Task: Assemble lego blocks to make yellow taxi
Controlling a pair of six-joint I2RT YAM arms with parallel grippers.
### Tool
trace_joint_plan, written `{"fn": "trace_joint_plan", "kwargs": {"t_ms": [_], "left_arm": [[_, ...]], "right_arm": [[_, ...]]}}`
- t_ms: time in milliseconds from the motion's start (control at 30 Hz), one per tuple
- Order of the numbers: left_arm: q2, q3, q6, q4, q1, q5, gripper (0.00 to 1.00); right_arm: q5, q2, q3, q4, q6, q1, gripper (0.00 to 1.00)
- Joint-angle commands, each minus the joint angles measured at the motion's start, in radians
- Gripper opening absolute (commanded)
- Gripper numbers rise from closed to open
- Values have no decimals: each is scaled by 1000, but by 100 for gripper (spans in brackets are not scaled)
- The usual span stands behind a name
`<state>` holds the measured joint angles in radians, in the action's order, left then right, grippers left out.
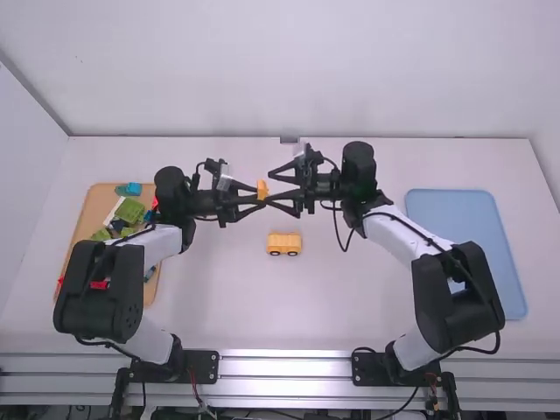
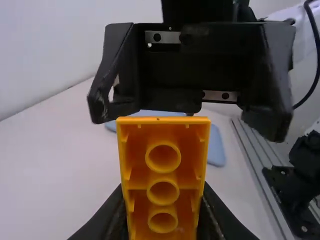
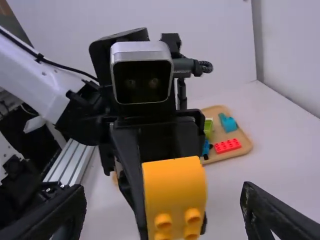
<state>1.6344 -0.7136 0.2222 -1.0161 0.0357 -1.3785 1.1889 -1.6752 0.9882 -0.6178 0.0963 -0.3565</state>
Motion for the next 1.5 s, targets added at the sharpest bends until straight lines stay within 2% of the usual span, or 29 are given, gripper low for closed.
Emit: {"fn": "trace_joint_plan", "kwargs": {"t_ms": [0,100,200,233,300,367,500,733,1067,1300,1467], "left_arm": [[3,-15,50,-34,6,-47,6],[3,-15,129,-104,32,-51,5],[3,-15,121,-102,48,-43,5],[3,-15,122,-99,50,-35,5],[3,-15,122,-100,49,-29,5],[3,-15,122,-99,45,-20,5],[3,-15,124,-99,45,-16,5],[3,-15,117,-101,42,-16,4],[3,-15,101,-101,49,6,5],[3,-15,101,-104,49,6,6],[3,-15,103,-104,49,7,13]], "right_arm": [[-10,13,26,5,-19,-1,77],[-8,13,26,4,-26,-16,72],[-8,13,26,4,-34,-24,68],[-7,13,26,5,-42,-24,62],[-7,13,26,5,-40,-24,59],[4,13,26,5,-41,-23,51],[36,13,26,4,-45,-22,49],[62,13,26,-4,-56,-6,50],[93,13,26,-4,-59,3,39],[93,13,26,-3,-60,3,39],[98,13,26,-4,-71,-10,28]]}}
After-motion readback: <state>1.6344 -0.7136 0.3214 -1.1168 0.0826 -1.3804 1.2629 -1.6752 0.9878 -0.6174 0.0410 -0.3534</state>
